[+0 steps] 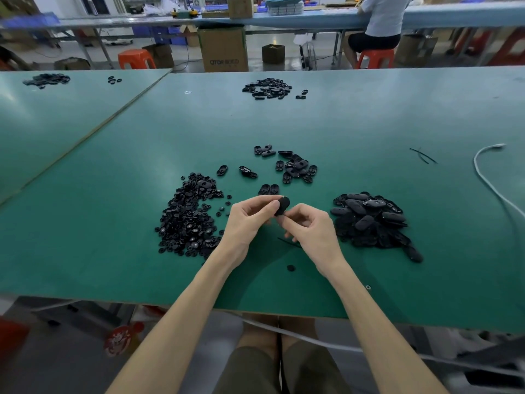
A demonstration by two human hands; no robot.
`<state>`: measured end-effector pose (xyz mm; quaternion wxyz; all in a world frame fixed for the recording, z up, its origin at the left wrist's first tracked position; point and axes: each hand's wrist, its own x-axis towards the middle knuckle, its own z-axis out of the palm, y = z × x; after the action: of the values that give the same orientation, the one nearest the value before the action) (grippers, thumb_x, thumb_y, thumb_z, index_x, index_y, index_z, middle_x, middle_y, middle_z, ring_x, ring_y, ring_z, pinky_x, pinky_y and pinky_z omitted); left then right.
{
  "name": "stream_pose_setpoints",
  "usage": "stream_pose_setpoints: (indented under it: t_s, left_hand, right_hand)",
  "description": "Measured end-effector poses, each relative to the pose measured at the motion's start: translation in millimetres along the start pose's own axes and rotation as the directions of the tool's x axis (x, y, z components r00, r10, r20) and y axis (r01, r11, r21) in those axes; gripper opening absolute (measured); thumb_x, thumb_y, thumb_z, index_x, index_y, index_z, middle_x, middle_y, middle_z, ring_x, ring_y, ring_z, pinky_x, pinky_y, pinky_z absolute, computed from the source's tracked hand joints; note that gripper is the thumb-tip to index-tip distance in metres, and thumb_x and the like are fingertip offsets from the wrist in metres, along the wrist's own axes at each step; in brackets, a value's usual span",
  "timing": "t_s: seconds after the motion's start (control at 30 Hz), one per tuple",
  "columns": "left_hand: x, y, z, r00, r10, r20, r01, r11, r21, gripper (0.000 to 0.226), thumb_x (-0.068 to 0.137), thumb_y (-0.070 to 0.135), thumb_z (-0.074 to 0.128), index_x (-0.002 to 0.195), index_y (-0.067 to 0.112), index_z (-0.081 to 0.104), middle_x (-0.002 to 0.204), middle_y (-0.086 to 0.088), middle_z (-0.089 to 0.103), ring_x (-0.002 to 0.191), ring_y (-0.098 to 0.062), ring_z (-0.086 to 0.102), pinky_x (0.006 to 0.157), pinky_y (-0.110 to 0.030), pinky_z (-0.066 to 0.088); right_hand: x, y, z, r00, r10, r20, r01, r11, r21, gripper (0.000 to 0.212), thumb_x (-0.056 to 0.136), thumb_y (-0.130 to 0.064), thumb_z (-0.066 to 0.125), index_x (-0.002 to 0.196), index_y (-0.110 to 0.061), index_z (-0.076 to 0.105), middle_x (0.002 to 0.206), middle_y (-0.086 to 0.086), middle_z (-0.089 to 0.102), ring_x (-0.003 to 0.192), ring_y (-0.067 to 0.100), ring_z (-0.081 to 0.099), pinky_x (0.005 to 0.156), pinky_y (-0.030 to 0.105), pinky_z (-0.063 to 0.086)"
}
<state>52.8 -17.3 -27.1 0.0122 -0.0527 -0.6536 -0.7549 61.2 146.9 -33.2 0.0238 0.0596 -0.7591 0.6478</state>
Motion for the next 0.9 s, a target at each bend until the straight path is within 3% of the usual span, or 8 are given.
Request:
stream_pose_setpoints:
  t_s: [0.07,0.17,0.43,0.6,0.77,0.9]
  left_hand:
    - [-1.0,1.0,0.6,0.999,0.008,0.037,-0.008,1.000,-0.003,0.017,0.096,0.015,0.071,0.109,0.017,0.081,0.111,-0.006,0.078,0.108,-0.019,0.073,0.093,-0.024,0.055]
    - [-0.9,0.4,1.0,0.998,0.010,0.060,-0.010,1.000,0.005,0.019,0.097,0.011,0.069,0.112,0.013,0.080,0.114,-0.007,0.077,0.112,-0.023,0.072,0.098,-0.029,0.055]
    - [-0.6,2.1,0.6,0.998,0.018,0.066,-0.019,1.000,0.010,0.020,0.095,0.008,0.069,0.110,0.014,0.080,0.112,-0.007,0.078,0.110,-0.022,0.072,0.093,-0.026,0.055]
    - [-1.7,4.4,1.5,0.999,0.027,0.019,-0.027,1.000,0.007,0.018,0.094,0.011,0.071,0.106,0.021,0.081,0.108,-0.004,0.079,0.095,-0.008,0.071,0.078,-0.016,0.051]
    - [-2.2,2.7,0.4,0.999,0.034,0.030,-0.036,0.997,0.068,0.018,0.095,0.011,0.071,0.108,0.019,0.080,0.102,-0.006,0.079,0.091,-0.014,0.070,0.074,-0.019,0.051]
    - [-1.7,1.2,2.0,0.998,0.035,0.051,-0.041,0.991,0.126,0.017,0.095,0.011,0.071,0.108,0.018,0.079,0.096,-0.007,0.079,0.084,-0.013,0.067,0.065,-0.018,0.046]
  right_hand:
    - [-0.1,0.0,0.0,1.000,-0.008,0.006,0.008,1.000,-0.008,0.012,0.092,-0.017,0.079,0.082,-0.016,0.073,0.068,0.000,0.072,0.059,0.014,0.066,0.059,0.024,0.050]
    - [-0.4,0.6,0.4,1.000,-0.009,0.010,0.009,1.000,-0.012,0.013,0.092,-0.014,0.078,0.081,-0.017,0.073,0.066,-0.002,0.071,0.058,0.013,0.065,0.059,0.022,0.049]
    - [-0.5,-1.5,2.7,1.000,-0.019,0.017,0.020,1.000,-0.015,0.017,0.095,-0.016,0.075,0.080,-0.023,0.072,0.073,-0.001,0.075,0.060,0.011,0.068,0.057,0.016,0.048]
    - [0.6,-1.7,3.8,1.000,-0.011,-0.028,0.011,1.000,0.003,0.010,0.099,-0.024,0.071,0.091,-0.020,0.073,0.079,-0.003,0.076,0.062,0.009,0.068,0.054,0.014,0.046]
    - [1.3,0.0,0.6,0.993,0.024,-0.115,-0.007,0.989,0.147,0.003,0.101,-0.022,0.067,0.101,-0.019,0.068,0.088,-0.004,0.076,0.062,0.011,0.065,0.054,0.021,0.047]
    - [0.2,1.0,-1.3,0.995,0.002,-0.095,0.010,0.991,0.132,0.012,0.103,-0.020,0.063,0.095,-0.014,0.070,0.081,0.002,0.078,0.064,0.012,0.063,0.053,0.022,0.046]
